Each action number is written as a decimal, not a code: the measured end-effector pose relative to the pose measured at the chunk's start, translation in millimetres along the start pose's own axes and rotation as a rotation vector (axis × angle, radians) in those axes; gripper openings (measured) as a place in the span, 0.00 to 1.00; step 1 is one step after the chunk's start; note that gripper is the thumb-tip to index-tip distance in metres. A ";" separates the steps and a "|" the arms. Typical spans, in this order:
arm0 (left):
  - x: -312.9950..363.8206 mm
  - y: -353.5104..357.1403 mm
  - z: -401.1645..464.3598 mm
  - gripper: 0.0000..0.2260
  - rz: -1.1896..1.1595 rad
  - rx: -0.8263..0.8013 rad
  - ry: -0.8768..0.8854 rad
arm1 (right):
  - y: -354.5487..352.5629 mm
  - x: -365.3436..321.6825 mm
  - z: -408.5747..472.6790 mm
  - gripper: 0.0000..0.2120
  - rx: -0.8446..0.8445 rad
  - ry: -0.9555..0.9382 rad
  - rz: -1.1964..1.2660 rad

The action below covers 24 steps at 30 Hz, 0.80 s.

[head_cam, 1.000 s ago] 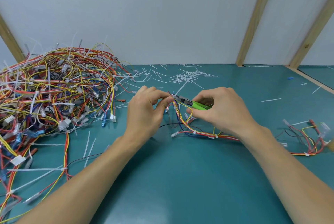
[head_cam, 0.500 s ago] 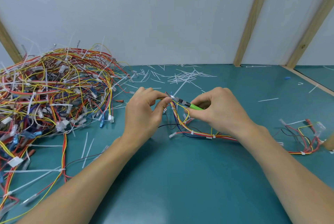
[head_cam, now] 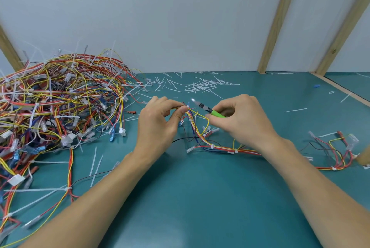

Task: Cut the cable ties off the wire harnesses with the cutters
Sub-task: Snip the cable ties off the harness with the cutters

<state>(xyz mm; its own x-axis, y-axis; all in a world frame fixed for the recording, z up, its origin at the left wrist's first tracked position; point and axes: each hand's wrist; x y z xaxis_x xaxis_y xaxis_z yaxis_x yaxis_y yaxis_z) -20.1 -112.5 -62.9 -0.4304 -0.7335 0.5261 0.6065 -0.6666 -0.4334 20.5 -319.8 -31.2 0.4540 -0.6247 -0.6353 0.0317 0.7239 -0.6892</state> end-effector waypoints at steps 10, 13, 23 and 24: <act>-2.4 -4.2 5.2 0.04 -0.252 0.061 -0.252 | -0.6 9.3 9.6 0.06 0.049 0.254 0.282; -3.3 -5.9 8.5 0.04 -0.357 0.062 -0.310 | -2.7 6.2 10.2 0.05 -0.048 0.322 0.419; -7.0 -7.6 8.0 0.04 -0.169 0.180 -0.240 | -15.5 8.8 10.0 0.11 -0.288 0.351 0.392; -7.9 -7.8 8.3 0.04 -0.168 0.195 -0.250 | -16.7 9.5 9.4 0.11 -0.331 0.359 0.369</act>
<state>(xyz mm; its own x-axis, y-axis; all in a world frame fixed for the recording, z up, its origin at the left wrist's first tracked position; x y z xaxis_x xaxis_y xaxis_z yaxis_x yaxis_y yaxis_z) -15.9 -100.5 -57.6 -0.3726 -0.5449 0.7511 0.6675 -0.7197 -0.1910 32.6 -335.0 -22.4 0.0521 -0.4510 -0.8910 -0.3753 0.8179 -0.4360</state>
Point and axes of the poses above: each hand's wrist, its own z-axis towards the middle knuckle, its own y-axis out of the palm, x = y × z, and after that the axes turned 1 degree about y, right-handed
